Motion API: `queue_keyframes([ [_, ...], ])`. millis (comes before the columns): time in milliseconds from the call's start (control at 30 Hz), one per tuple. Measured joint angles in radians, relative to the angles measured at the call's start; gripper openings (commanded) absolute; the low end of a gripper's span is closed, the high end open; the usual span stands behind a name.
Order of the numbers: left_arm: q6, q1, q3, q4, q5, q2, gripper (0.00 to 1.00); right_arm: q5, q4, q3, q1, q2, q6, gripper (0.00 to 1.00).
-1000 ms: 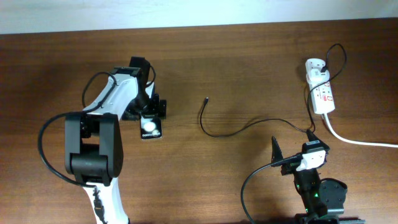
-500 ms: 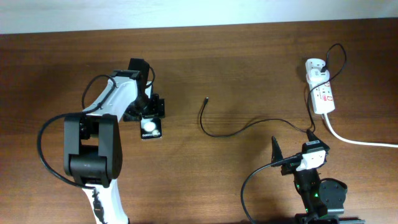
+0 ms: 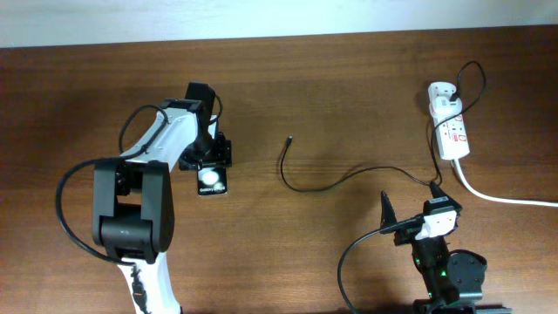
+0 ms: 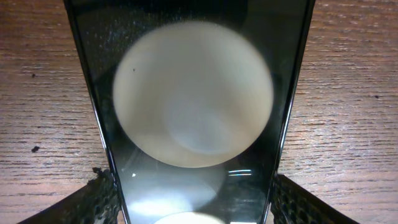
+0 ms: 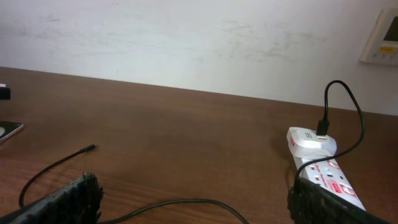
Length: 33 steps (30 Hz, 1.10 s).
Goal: Plug charger to phone and switch on socket
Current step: 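Lower the left gripper and grasp the phone's edge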
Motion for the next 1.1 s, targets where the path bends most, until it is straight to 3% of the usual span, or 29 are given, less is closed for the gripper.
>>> queue_keyframes([
  [267, 0.0, -0.041, -0.014, 0.027, -0.037, -0.005, 0.82, 0.0, 0.0, 0.0, 0.0, 0.0, 0.0, 0.99],
  [467, 0.0, -0.047, -0.052, 0.067, -0.041, -0.028, 0.73, 0.0, 0.0, 0.0, 0.0, 0.0, 0.0, 0.99],
  [1100, 0.0, -0.05, -0.025, 0.016, -0.039, -0.016, 0.68, 0.0, 0.0, 0.0, 0.0, 0.0, 0.0, 0.99],
])
